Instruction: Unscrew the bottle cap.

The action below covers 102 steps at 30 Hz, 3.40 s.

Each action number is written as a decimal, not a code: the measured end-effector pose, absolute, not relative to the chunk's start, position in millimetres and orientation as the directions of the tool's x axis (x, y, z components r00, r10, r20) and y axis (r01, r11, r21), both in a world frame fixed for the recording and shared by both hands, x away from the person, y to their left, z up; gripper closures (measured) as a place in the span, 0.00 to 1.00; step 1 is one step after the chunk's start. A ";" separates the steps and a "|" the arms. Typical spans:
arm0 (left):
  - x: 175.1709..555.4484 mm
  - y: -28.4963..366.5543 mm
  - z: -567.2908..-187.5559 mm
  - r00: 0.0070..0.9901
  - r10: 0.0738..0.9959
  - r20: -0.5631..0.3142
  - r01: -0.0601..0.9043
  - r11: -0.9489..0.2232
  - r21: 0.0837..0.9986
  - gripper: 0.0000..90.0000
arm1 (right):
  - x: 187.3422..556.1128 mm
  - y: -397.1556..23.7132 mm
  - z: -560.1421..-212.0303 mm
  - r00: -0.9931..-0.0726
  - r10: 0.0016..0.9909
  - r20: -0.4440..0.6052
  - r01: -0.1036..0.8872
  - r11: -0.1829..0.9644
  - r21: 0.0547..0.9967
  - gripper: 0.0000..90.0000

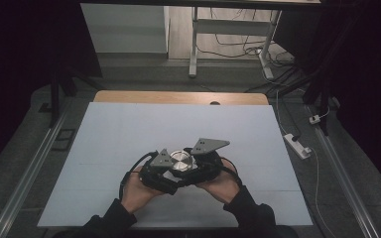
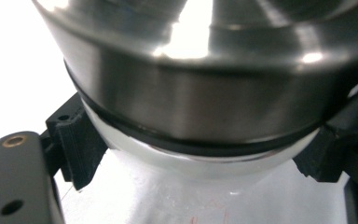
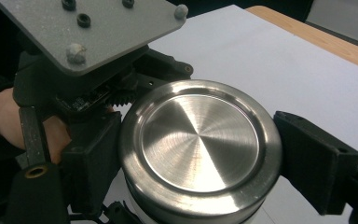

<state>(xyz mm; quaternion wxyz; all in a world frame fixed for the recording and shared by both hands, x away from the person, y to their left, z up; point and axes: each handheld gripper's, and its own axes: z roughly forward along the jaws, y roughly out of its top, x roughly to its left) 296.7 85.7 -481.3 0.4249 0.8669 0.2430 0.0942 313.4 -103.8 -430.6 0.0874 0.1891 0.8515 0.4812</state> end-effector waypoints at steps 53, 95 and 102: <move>296.9 85.3 -477.2 0.959 0.269 -0.088 0.232 -0.572 0.786 0.17 | 327.7 -126.3 -427.2 -0.994 0.056 0.096 0.111 0.503 0.857 0.13; 300.6 87.6 -478.0 0.959 0.269 -0.089 0.237 -0.588 0.774 0.17 | 321.7 -123.7 -418.4 -0.984 0.167 0.057 0.132 0.486 0.864 0.20; 301.5 89.7 -478.3 0.952 0.293 -0.083 0.247 -0.583 0.774 0.17 | 322.1 -125.0 -416.7 -0.980 0.194 0.048 0.138 0.487 0.862 0.20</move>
